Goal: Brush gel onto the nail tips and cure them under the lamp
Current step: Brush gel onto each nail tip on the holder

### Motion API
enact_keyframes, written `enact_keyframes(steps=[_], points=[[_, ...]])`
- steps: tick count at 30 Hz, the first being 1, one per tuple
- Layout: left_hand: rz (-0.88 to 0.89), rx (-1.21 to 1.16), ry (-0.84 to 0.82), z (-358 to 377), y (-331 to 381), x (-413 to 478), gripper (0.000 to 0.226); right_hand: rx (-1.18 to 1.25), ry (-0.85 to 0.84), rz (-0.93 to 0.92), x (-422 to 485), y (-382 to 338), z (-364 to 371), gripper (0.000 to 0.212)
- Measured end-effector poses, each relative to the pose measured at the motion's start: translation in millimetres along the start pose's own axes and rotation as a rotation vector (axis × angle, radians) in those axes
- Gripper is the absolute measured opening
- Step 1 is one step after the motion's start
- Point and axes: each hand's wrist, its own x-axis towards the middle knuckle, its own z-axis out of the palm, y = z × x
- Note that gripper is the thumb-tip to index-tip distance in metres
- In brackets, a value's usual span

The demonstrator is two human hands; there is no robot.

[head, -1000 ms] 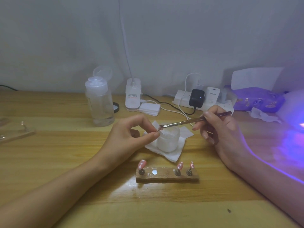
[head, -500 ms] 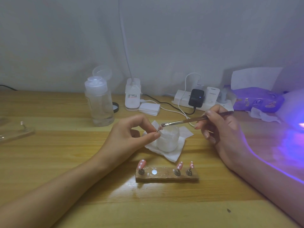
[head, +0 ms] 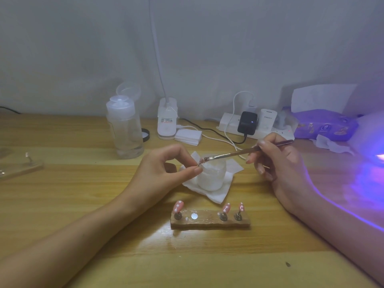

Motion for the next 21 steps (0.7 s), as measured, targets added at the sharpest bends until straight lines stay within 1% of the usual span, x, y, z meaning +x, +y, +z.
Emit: enact_keyframes(steps=[2, 4, 7, 9, 13, 17, 21], points=[[-0.002, -0.002, -0.003, 0.2, 0.3, -0.4, 0.015, 0.023, -0.031, -0.01, -1.3, -1.3, 0.3, 0.026], [0.0, -0.012, 0.002, -0.2, 0.3, -0.4, 0.014, -0.005, -0.054, -0.016, -2.1, -1.5, 1.8, 0.025], [0.002, -0.016, 0.002, 0.0, 0.6, -0.1, 0.015, -0.044, -0.002, -0.011, -1.6, 0.2, 0.7, 0.026], [0.004, -0.009, -0.004, 0.5, 0.5, 0.3, 0.015, -0.018, 0.018, -0.02, -1.7, -0.4, -0.9, 0.026], [0.003, -0.01, -0.004, 0.7, -0.2, 0.2, 0.017, -0.012, -0.036, -0.016, -2.4, -0.7, 0.8, 0.022], [0.001, -0.011, -0.007, 0.5, -0.8, 0.2, 0.017, -0.019, 0.007, -0.002, -0.6, 0.5, -1.1, 0.027], [0.005, -0.014, -0.003, 0.8, -0.1, 0.4, 0.016, 0.003, -0.047, -0.021, -1.4, -0.4, -0.1, 0.024]])
